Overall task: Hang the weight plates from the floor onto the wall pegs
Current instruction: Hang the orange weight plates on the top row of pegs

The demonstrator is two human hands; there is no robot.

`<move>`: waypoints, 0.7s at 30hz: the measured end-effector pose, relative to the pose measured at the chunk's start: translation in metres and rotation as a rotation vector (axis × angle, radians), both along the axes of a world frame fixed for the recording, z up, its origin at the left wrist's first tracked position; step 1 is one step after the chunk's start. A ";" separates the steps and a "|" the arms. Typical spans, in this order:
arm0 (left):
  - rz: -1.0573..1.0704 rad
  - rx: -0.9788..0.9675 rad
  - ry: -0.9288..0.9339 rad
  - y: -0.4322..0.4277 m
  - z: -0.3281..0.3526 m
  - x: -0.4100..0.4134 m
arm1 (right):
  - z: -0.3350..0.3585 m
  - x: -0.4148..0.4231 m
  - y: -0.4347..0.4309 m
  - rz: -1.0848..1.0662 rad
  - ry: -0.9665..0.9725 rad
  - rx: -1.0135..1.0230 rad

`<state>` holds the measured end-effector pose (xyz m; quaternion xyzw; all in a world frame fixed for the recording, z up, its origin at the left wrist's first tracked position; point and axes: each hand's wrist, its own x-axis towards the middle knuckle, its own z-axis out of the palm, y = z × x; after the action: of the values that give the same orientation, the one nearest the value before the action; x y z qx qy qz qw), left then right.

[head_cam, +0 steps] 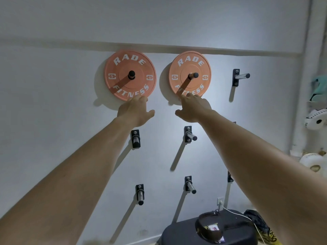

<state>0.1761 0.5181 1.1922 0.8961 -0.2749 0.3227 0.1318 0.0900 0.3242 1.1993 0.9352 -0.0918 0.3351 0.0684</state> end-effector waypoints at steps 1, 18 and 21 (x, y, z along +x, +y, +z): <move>-0.007 -0.004 -0.002 0.004 -0.002 -0.012 | -0.002 -0.012 0.004 -0.004 -0.001 0.005; -0.092 0.096 0.226 0.010 -0.131 -0.136 | -0.142 -0.139 0.037 -0.087 0.274 0.162; -0.108 0.135 0.268 -0.006 -0.171 -0.150 | -0.182 -0.154 0.022 -0.113 0.313 0.192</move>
<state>0.0257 0.5122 1.0214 0.9219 -0.3237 0.1735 0.1237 -0.0641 0.3464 1.0173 0.9715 -0.1637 0.1708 0.0111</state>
